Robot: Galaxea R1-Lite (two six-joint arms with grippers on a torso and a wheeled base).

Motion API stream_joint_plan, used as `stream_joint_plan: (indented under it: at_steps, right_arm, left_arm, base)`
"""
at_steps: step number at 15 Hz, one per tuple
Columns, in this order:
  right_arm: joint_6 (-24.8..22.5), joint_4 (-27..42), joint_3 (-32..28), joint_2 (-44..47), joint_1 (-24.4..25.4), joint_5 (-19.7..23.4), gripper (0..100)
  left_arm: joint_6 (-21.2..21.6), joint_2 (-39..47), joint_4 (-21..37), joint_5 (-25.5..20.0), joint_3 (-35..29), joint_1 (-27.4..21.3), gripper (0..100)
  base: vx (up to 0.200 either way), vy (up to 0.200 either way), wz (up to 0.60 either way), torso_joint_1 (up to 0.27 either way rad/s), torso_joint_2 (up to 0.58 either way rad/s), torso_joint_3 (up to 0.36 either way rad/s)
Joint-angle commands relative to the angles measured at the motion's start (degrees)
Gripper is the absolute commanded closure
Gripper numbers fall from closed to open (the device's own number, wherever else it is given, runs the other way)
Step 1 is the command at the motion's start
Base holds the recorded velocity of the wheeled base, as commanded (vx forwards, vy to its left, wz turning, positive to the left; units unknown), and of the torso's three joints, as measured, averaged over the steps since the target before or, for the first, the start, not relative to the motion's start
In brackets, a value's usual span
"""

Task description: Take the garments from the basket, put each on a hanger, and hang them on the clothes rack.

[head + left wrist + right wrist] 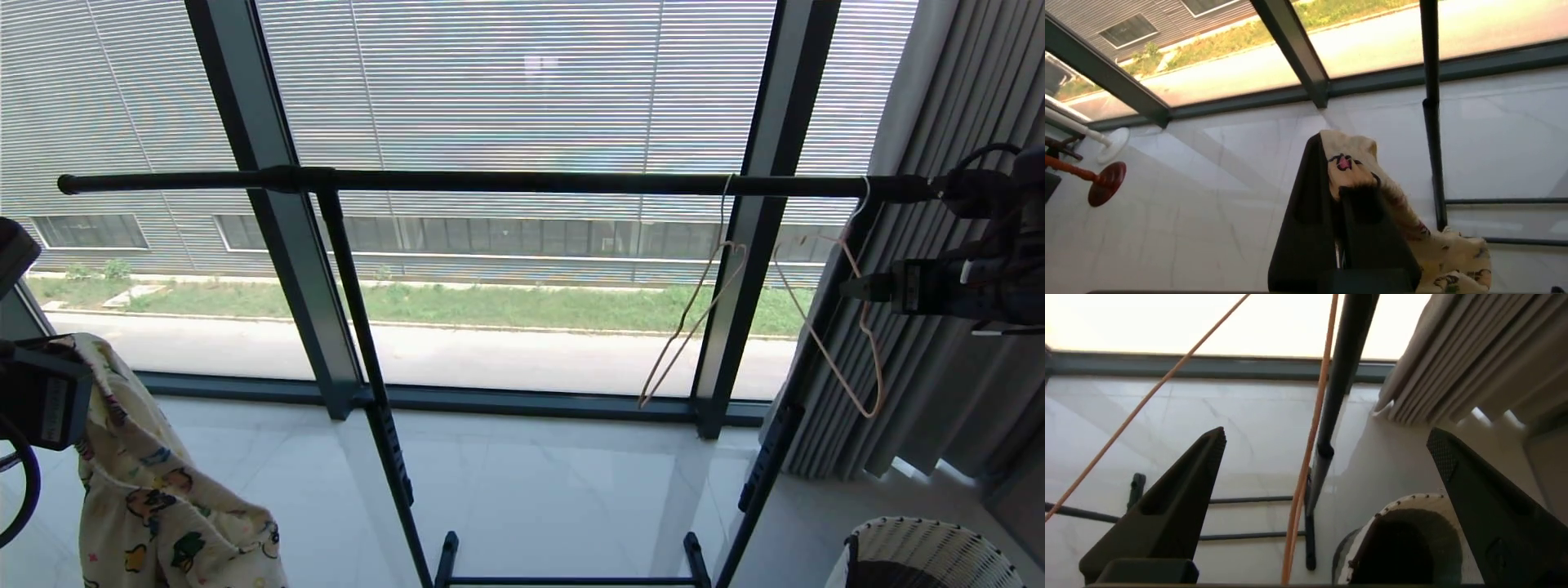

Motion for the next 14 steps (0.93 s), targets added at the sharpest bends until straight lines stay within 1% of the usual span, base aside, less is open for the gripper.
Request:
stream_joint_plan:
  at_steps: [1, 7, 8, 11, 14]
  right_arm:
    - [0.38, -0.42, -0.06, 2.32, 0.03, -0.35, 0]
    - [2.32, -0.59, 0.03, 4.78, 2.58, -0.53, 0]
    - [3.63, -0.59, -0.15, 5.49, 3.37, -0.97, 0]
    - [4.78, -0.59, -0.24, 7.68, 3.55, -3.69, 0]
    - [5.57, -0.59, -0.24, 7.95, 3.55, -3.87, 0]
  left_arm:
    - [-0.05, -0.19, -0.04, 0.03, -0.02, 0.02, 100]
    - [-0.14, -0.36, -0.39, 0.03, 0.25, 0.02, 100]
    - [-0.14, -0.01, -0.39, 0.03, 0.16, 0.02, 100]
    - [-0.14, 0.07, -0.39, 0.03, 0.33, -0.5, 100]
    - [-0.14, -0.01, -0.39, 0.03, 0.33, -0.5, 100]
  base:
    - [0.0, 0.0, 0.0, 0.0, 0.0, 0.0]
    - [0.0, 0.0, 0.0, 0.0, 0.0, 0.0]
    - [0.0, 0.0, 0.0, 0.0, 0.0, 0.0]
    - [0.0, 0.0, 0.0, 0.0, 0.0, 0.0]
    - [0.0, 0.0, 0.0, 0.0, 0.0, 0.0]
